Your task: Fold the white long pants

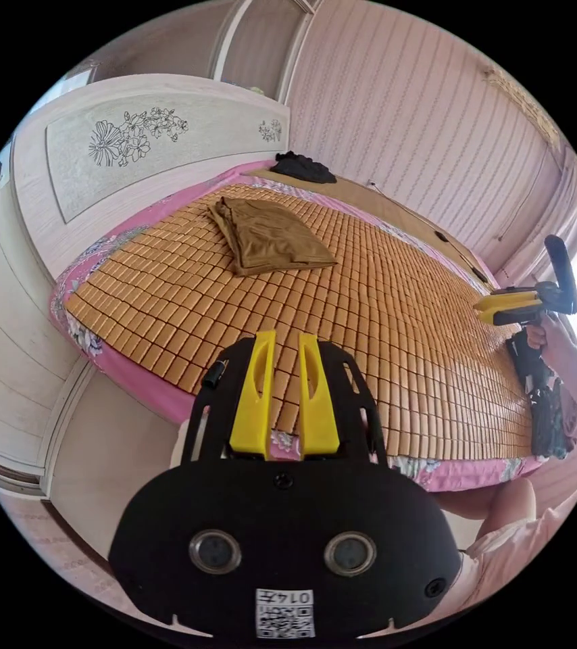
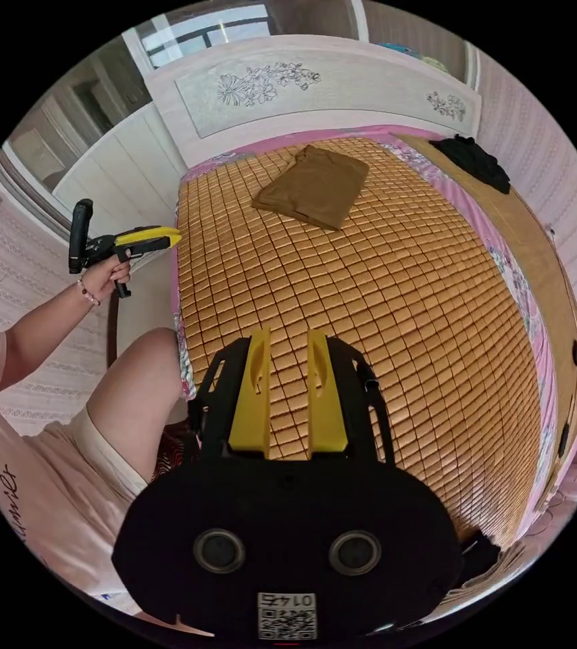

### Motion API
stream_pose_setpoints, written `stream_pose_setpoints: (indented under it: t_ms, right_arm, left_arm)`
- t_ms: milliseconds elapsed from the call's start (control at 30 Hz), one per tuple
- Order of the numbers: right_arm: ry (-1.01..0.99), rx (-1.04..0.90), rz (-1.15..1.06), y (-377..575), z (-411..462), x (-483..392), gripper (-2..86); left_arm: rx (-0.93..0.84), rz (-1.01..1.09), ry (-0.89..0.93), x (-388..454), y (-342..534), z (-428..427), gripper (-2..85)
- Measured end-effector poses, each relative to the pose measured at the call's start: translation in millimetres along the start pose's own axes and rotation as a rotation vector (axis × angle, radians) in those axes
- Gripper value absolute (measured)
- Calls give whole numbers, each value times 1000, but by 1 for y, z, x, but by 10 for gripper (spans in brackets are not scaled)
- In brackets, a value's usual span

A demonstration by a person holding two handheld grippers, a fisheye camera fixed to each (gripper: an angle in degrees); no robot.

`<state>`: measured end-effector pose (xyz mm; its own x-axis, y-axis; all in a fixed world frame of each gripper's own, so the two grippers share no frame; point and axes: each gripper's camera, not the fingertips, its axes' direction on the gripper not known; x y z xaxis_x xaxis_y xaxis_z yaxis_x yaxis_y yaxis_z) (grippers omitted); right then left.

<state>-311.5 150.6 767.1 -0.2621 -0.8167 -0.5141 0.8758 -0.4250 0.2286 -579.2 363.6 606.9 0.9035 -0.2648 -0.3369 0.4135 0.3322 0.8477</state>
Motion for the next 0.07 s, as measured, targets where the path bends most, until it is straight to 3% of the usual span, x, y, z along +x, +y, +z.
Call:
stream_pose_setpoints:
  t_ms: [67]
  right_arm:
    - [5, -24, -58, -40, 24, -7, 91]
  left_arm:
    - [11, -25, -14, -23, -17, 13, 57]
